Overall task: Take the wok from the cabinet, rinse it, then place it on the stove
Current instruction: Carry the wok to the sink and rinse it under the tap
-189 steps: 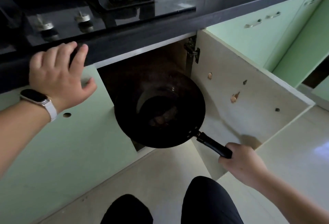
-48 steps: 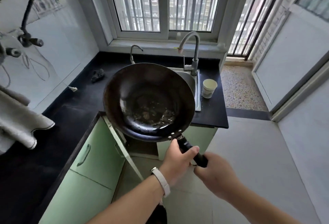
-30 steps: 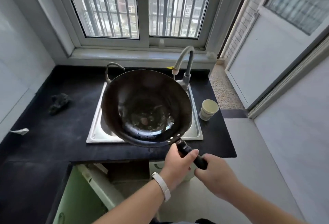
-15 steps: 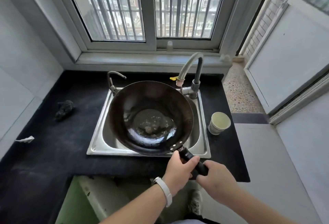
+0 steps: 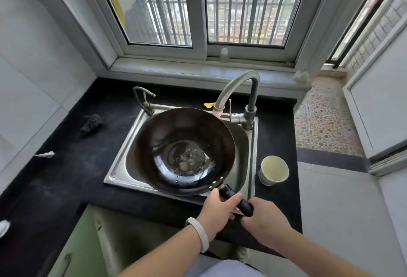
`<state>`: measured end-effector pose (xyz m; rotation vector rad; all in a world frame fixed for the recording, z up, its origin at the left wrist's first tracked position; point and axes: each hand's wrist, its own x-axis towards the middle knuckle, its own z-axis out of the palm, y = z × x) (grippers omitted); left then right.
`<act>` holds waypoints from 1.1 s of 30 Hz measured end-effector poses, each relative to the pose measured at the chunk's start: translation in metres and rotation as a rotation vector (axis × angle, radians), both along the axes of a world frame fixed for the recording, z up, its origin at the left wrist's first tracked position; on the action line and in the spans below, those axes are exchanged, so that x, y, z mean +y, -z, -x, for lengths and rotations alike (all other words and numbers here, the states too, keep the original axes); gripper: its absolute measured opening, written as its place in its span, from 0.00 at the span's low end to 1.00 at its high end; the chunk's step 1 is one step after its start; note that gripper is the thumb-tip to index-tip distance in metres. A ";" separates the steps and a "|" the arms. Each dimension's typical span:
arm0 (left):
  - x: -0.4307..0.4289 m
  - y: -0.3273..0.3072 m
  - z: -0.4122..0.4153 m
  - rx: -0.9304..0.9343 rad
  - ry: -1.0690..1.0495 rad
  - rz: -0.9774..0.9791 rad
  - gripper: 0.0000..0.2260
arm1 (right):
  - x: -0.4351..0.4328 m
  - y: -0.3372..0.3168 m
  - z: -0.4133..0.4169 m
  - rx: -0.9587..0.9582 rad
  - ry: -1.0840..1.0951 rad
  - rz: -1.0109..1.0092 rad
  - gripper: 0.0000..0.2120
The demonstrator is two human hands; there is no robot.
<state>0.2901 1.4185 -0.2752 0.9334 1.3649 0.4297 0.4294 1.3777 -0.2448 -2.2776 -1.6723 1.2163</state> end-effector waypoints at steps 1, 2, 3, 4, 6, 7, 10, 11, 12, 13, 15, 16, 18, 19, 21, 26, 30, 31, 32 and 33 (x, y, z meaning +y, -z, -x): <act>0.001 0.001 0.000 -0.009 -0.007 0.006 0.14 | 0.002 0.001 -0.002 -0.006 -0.006 0.000 0.04; 0.002 0.002 -0.001 -0.026 -0.015 0.013 0.14 | 0.003 0.002 -0.003 -0.011 -0.005 -0.002 0.05; 0.004 0.004 -0.001 -0.040 -0.021 0.019 0.14 | 0.005 0.002 -0.003 -0.012 -0.006 -0.008 0.06; 0.006 0.004 0.000 -0.051 -0.025 0.024 0.13 | 0.008 0.004 -0.004 -0.011 -0.007 -0.014 0.06; 0.013 0.006 0.002 -0.048 -0.013 0.024 0.12 | 0.013 0.006 -0.002 -0.003 -0.003 -0.023 0.06; 0.016 0.008 0.004 -0.040 0.005 0.023 0.12 | 0.015 0.007 0.000 -0.005 0.001 -0.022 0.05; 0.026 0.010 0.011 -0.018 0.071 0.023 0.12 | 0.019 0.010 0.009 -0.010 0.037 -0.029 0.05; 0.029 0.010 0.015 -0.009 0.094 0.023 0.12 | 0.021 0.010 0.012 -0.014 0.051 -0.027 0.05; 0.032 0.010 0.018 0.002 0.118 0.019 0.12 | 0.022 0.010 0.013 -0.016 0.062 -0.023 0.05; 0.036 0.009 0.022 0.014 0.143 0.010 0.13 | 0.025 0.010 0.015 -0.018 0.070 -0.020 0.05; 0.042 0.008 0.031 0.039 0.207 -0.007 0.14 | 0.030 0.009 0.018 -0.023 0.087 -0.006 0.05; 0.044 0.007 0.036 0.053 0.240 -0.010 0.15 | 0.032 0.009 0.020 -0.029 0.097 0.000 0.05; 0.048 0.004 0.047 0.073 0.294 -0.004 0.20 | 0.035 0.009 0.024 -0.053 0.111 0.004 0.06; 0.050 0.001 0.053 0.084 0.324 -0.012 0.22 | 0.036 0.009 0.026 -0.064 0.119 0.004 0.06; 0.059 -0.006 0.065 0.121 0.399 -0.070 0.20 | 0.039 0.009 0.029 -0.071 0.135 0.013 0.07; 0.116 -0.030 0.090 0.122 0.315 -0.199 0.05 | 0.042 0.006 0.036 -0.055 0.165 0.032 0.07; 0.192 -0.043 0.089 0.228 0.213 -0.391 0.06 | 0.042 0.004 0.036 -0.041 0.188 0.033 0.05; 0.212 -0.046 0.084 0.258 0.243 -0.444 0.07 | 0.042 0.004 0.035 -0.039 0.195 0.036 0.05; 0.231 -0.047 0.077 0.273 0.276 -0.487 0.08 | 0.041 0.003 0.035 -0.038 0.200 0.039 0.05; 0.248 -0.048 0.069 0.276 0.303 -0.522 0.09 | 0.040 0.002 0.034 -0.036 0.206 0.040 0.05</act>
